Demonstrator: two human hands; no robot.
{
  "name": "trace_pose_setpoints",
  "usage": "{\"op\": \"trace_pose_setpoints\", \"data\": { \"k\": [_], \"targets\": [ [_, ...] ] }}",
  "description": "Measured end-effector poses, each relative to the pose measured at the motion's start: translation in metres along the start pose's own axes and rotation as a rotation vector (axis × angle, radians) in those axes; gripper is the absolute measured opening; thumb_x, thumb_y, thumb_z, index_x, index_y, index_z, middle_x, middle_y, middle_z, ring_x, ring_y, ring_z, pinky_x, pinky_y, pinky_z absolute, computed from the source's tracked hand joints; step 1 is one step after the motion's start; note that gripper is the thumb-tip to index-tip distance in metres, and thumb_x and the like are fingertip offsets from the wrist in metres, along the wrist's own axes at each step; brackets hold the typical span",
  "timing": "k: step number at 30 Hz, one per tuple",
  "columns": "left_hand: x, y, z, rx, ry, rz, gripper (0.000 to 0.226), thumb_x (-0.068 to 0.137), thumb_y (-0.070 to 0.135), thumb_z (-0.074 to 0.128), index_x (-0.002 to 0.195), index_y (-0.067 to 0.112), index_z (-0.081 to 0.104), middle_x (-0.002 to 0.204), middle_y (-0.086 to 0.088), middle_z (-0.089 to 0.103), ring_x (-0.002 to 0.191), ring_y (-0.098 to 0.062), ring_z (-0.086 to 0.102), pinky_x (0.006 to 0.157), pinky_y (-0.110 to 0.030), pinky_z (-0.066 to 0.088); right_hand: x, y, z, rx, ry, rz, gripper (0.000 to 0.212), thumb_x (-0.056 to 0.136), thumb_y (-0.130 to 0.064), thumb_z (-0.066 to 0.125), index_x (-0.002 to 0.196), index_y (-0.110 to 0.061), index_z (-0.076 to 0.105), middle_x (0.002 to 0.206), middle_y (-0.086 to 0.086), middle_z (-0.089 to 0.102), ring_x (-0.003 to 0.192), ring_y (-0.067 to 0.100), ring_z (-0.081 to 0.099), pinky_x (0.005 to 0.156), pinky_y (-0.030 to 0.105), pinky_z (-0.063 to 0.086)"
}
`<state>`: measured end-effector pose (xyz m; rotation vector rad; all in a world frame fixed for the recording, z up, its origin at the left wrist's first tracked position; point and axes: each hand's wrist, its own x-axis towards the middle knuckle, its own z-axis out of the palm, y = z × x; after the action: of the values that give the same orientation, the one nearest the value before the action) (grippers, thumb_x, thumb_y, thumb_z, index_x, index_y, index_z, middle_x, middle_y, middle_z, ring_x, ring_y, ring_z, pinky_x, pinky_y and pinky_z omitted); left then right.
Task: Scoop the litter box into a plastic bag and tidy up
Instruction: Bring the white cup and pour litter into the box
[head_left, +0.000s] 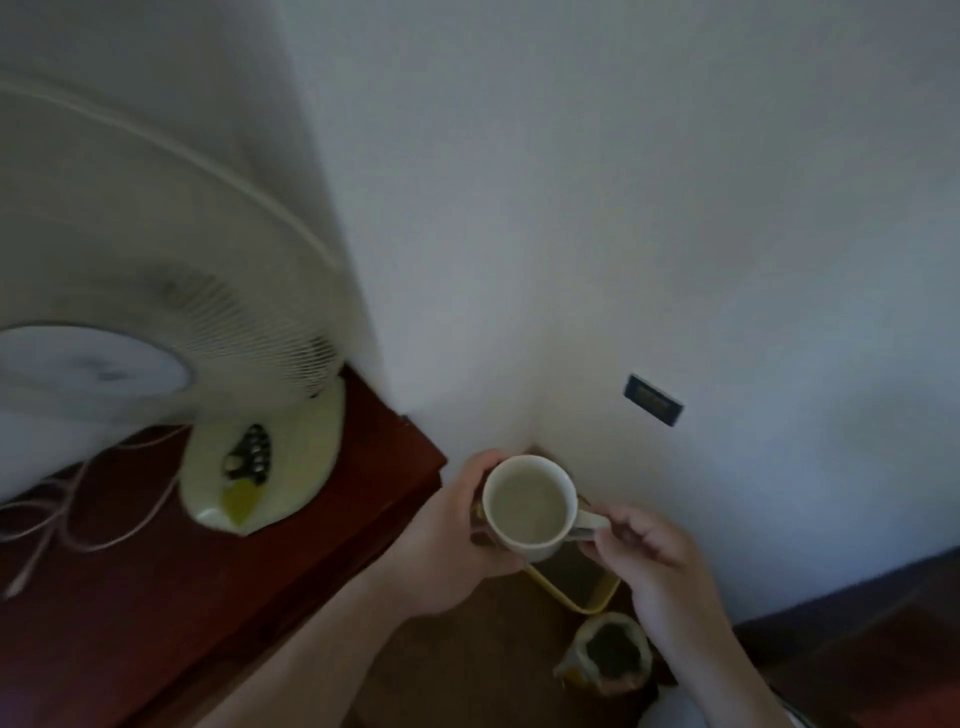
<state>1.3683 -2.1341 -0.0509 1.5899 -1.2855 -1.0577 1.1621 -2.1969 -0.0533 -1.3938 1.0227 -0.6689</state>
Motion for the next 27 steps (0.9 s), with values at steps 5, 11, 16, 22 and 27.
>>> {"op": "trace_pose_setpoints", "data": {
  "k": [5, 11, 16, 22, 27],
  "targets": [
    [-0.096, 0.007, -0.071, -0.058, 0.168, -0.068, 0.082, 0.069, 0.006, 0.086, 0.129, 0.043, 0.046, 0.120, 0.018, 0.062, 0.116, -0.003, 0.060, 0.094, -0.024, 0.053, -0.032, -0.046, 0.082, 0.010, -0.185, 0.055, 0.026, 0.094, -0.002, 0.057, 0.091, -0.017, 0.078, 0.092, 0.006, 0.076, 0.094, 0.019, 0.072, 0.093, 0.039, 0.054],
    [-0.223, -0.015, -0.153, -0.045, 0.333, -0.093, 0.081, 0.068, 0.007, 0.082, 0.125, 0.052, 0.046, 0.123, 0.024, 0.061, 0.119, 0.000, 0.059, 0.099, -0.023, 0.050, -0.082, -0.067, 0.207, 0.010, -0.361, 0.092, 0.038, 0.094, 0.006, 0.055, 0.084, -0.021, 0.080, 0.091, 0.010, 0.077, 0.096, 0.022, 0.072, 0.092, 0.039, 0.052],
    [-0.343, -0.042, -0.228, -0.040, 0.491, -0.104, 0.079, 0.067, 0.016, 0.081, 0.123, 0.058, 0.044, 0.124, 0.022, 0.061, 0.121, -0.003, 0.057, 0.100, -0.031, 0.052, -0.131, -0.086, 0.329, -0.042, -0.512, 0.058, 0.026, 0.093, 0.008, 0.055, 0.088, -0.007, 0.076, 0.089, 0.012, 0.077, 0.093, 0.022, 0.073, 0.088, 0.037, 0.054],
    [-0.473, -0.069, -0.297, -0.060, 0.699, -0.104, 0.072, 0.065, 0.015, 0.079, 0.117, 0.056, 0.049, 0.119, 0.015, 0.065, 0.116, -0.007, 0.061, 0.094, -0.035, 0.056, -0.191, -0.097, 0.469, -0.015, -0.712, -0.007, 0.015, 0.083, -0.007, 0.065, 0.093, 0.002, 0.071, 0.088, 0.020, 0.076, 0.092, 0.026, 0.073, 0.088, 0.036, 0.057],
    [-0.546, -0.089, -0.329, -0.124, 0.817, -0.167, 0.068, 0.064, 0.013, 0.076, 0.120, 0.045, 0.053, 0.116, 0.008, 0.068, 0.107, -0.015, 0.067, 0.091, -0.039, 0.058, -0.223, -0.105, 0.544, -0.031, -0.904, -0.028, 0.024, 0.071, -0.017, 0.064, 0.089, -0.004, 0.074, 0.087, 0.017, 0.076, 0.091, 0.023, 0.074, 0.081, 0.030, 0.057]
  ]
}}
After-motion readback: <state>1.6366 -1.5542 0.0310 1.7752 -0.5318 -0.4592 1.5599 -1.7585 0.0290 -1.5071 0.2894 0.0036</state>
